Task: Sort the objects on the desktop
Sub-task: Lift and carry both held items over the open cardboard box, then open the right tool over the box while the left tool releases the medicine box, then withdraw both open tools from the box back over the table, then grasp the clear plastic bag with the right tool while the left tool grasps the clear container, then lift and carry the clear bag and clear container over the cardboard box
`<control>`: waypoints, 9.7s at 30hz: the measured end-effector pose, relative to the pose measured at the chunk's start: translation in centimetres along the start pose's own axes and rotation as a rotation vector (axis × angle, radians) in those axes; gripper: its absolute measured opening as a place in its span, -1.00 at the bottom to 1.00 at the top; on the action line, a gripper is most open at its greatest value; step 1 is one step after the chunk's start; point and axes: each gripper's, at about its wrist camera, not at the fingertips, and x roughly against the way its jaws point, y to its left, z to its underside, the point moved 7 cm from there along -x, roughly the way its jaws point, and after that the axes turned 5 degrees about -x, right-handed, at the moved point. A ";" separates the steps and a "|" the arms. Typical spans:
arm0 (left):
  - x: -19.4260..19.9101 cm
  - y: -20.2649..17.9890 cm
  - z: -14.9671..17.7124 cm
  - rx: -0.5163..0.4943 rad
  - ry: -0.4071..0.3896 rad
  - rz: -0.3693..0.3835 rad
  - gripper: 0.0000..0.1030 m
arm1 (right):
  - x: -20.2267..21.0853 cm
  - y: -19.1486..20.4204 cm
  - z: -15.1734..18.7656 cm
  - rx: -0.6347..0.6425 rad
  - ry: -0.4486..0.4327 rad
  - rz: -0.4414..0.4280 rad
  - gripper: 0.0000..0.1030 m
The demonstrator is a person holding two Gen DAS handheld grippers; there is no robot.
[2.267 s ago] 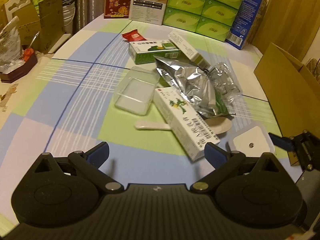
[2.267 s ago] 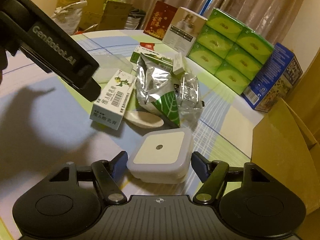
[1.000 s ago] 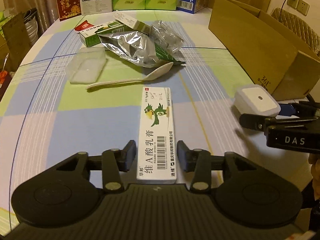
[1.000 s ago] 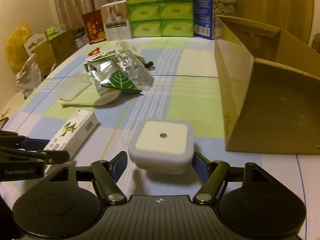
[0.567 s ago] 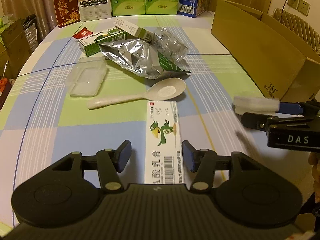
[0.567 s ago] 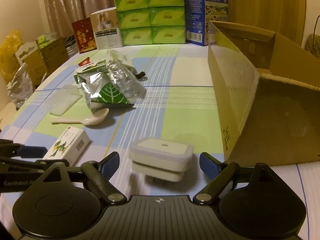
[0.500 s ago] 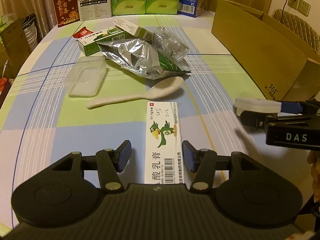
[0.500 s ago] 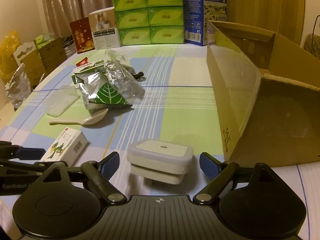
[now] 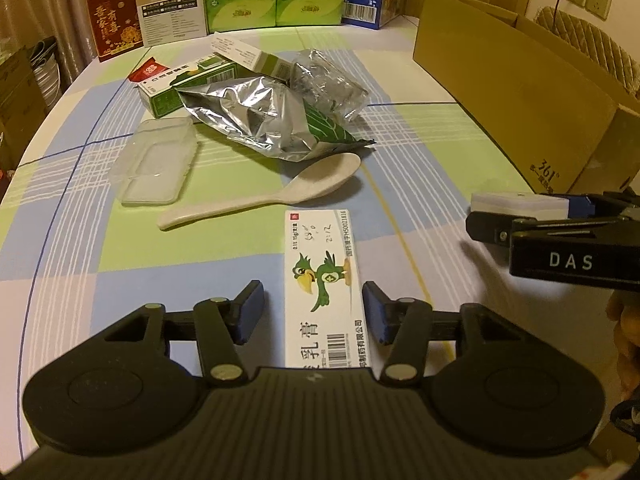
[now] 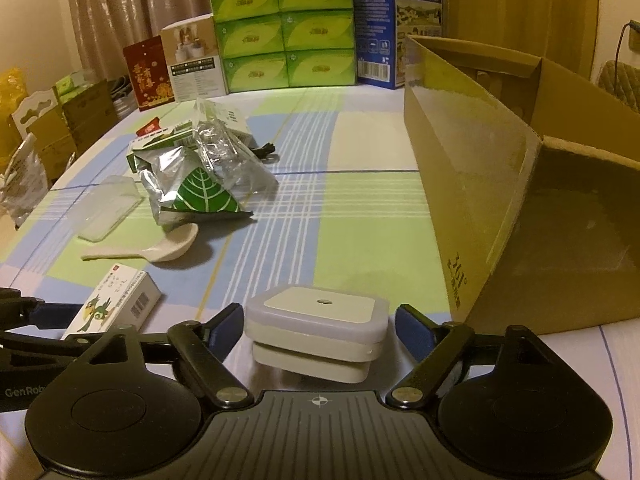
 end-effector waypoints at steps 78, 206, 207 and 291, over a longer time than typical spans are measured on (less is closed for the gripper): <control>7.7 -18.9 -16.4 -0.154 -0.182 0.200 -0.36 | 13.8 -19.5 -13.6 -0.114 -0.271 0.117 0.20; 5.4 9.6 -4.2 0.172 -0.072 -0.098 0.69 | 2.4 4.7 -5.2 0.152 -0.033 -0.176 0.75; 4.9 9.8 -4.3 0.170 -0.072 -0.096 0.69 | 2.0 4.8 -5.3 0.157 -0.033 -0.174 0.75; 2.1 7.2 -5.9 0.038 -0.129 -0.018 -0.01 | 4.1 3.5 -5.9 0.216 -0.111 -0.024 -0.52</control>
